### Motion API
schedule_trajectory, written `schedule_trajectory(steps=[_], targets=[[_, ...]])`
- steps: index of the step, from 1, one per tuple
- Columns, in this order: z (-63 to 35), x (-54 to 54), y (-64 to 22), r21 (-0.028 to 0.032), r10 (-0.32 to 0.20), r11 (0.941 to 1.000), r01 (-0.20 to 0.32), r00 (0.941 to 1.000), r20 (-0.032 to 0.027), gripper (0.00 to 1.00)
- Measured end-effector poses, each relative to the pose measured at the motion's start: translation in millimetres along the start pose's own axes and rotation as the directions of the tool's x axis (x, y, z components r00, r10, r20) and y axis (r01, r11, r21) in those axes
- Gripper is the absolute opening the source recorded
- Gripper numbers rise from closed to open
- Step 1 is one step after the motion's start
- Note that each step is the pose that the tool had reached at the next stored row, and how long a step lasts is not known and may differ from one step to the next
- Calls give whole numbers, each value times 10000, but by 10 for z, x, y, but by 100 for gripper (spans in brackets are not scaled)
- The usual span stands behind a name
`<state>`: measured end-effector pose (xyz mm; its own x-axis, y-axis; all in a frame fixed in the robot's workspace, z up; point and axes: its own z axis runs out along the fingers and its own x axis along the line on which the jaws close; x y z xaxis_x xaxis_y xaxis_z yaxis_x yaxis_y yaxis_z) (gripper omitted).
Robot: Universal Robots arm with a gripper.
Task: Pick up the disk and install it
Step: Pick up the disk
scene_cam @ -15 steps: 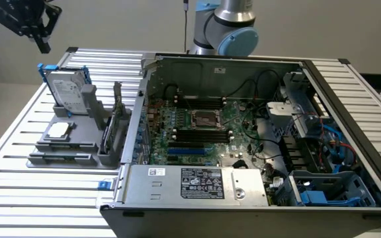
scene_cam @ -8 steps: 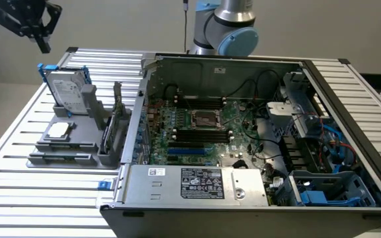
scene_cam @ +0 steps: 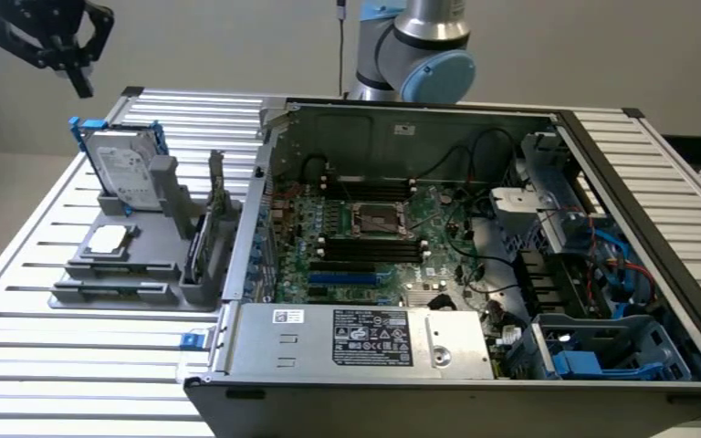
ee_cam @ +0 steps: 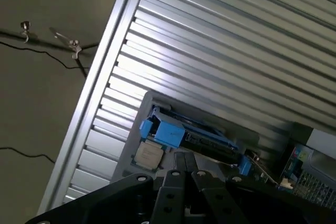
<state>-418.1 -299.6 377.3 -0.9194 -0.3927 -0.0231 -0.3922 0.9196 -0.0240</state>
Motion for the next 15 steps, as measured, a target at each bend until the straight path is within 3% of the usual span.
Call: schedule_trajectory(steps=[7, 11, 15], targets=[[2, 0, 0, -45, -1175, 9931, 1175, 9931, 34, 11], [10, 0, 0, -64, -1797, 9837, 1797, 9837, 41, 11], [19, 1, 0, -84, -2400, 9707, 2400, 9708, 45, 11]])
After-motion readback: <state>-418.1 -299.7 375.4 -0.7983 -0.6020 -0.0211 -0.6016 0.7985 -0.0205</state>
